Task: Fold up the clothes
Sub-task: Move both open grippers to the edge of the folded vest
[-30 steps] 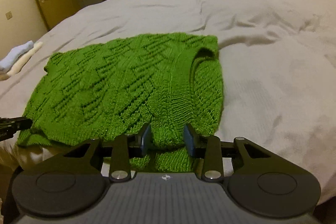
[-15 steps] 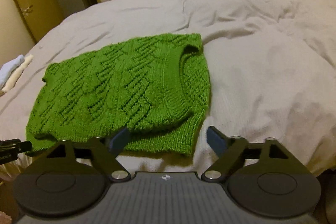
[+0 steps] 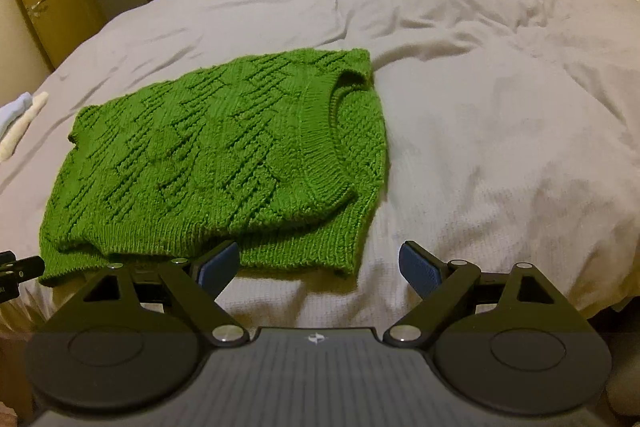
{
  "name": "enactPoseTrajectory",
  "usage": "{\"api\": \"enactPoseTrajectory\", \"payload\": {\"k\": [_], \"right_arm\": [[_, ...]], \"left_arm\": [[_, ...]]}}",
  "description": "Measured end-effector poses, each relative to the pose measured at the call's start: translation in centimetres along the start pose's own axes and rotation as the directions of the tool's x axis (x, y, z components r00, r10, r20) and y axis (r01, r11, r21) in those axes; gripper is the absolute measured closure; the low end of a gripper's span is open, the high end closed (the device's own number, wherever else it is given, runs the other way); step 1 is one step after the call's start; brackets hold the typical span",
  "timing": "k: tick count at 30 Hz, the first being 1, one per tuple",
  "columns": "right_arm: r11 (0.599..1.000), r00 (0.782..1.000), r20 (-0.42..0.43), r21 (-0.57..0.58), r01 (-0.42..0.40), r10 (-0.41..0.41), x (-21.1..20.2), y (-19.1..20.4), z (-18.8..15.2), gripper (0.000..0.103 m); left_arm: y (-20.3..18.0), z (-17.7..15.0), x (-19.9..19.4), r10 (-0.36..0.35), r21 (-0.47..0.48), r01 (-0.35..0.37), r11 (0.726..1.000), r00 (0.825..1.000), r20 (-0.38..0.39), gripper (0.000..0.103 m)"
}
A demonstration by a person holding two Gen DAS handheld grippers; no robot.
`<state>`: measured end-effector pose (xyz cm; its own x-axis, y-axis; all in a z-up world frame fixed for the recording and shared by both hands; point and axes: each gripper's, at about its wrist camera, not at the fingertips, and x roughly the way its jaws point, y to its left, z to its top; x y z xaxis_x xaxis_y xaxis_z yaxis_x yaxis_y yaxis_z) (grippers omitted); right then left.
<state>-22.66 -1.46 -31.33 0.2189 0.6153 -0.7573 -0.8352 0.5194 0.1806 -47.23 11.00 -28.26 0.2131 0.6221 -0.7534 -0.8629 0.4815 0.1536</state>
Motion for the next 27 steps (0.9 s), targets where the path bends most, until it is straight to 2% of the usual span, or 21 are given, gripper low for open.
{"api": "enactPoseTrajectory", "payload": {"k": [8, 16, 22, 27], "right_arm": [[0.999, 1.000, 0.025, 0.031, 0.013, -0.013, -1.3, 1.0, 0.7, 0.014], [1.000, 0.999, 0.052, -0.013, -0.016, 0.017, -1.6, 1.1, 0.8, 0.014], [0.993, 0.998, 0.021, 0.098, -0.059, 0.057, -0.8, -0.9, 0.4, 0.014], [0.991, 1.000, -0.006, 0.130, -0.024, 0.025, -0.2, -2.3, -0.2, 0.014]], "left_arm": [[0.0, 0.1, 0.0, 0.009, -0.001, -0.009, 1.000, 1.000, -0.007, 0.048], [-0.1, 0.1, -0.1, 0.007, -0.005, -0.007, 1.000, 1.000, -0.002, 0.040], [0.3, 0.0, 0.0, -0.012, -0.022, 0.012, 1.000, 1.000, -0.003, 0.040], [0.6, -0.2, 0.2, -0.027, -0.024, 0.027, 0.999, 1.000, 0.000, 0.040]]}}
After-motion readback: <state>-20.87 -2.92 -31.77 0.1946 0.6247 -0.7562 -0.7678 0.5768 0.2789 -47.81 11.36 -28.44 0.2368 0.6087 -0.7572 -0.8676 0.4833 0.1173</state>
